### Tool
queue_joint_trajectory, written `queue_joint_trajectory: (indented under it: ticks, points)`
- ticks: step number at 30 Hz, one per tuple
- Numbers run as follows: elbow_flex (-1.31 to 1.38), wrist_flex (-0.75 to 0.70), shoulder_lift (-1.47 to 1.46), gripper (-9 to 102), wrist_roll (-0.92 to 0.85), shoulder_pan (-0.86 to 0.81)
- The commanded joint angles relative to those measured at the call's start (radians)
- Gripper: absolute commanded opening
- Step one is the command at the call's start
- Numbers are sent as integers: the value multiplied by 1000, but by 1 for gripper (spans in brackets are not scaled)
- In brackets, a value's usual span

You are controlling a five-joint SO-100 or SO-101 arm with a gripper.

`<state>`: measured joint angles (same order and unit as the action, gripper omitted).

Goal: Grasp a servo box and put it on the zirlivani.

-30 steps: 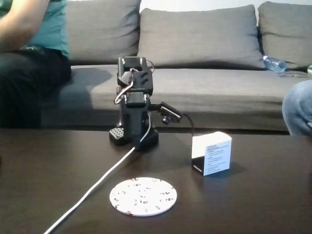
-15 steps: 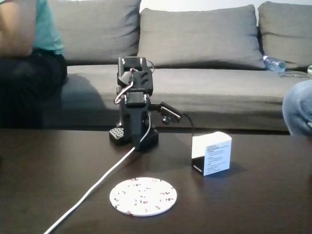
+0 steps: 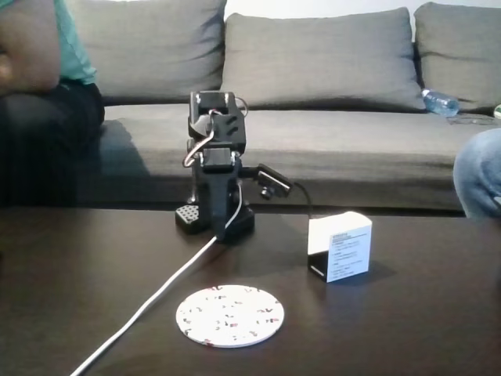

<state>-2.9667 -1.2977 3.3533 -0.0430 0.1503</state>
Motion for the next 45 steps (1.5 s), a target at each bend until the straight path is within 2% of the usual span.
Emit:
queue_joint_trajectory:
  ticks: [1, 7, 12, 18, 22, 32, 40, 45]
  points:
    - [-3, -46, 2, 0, 3, 5]
    - [11, -26, 2, 1, 5, 17]
    - [158, 23, 2, 10, 51, 137]
    - [434, 51, -61, 16, 57, 440]
    - [661, -5, -353, 17, 115, 568]
    - [1186, -78, -1347, 20, 215, 569]
    - [1276, -74, -1440, 15, 383, 561]
    - [1335, -72, -1407, 15, 580, 497]
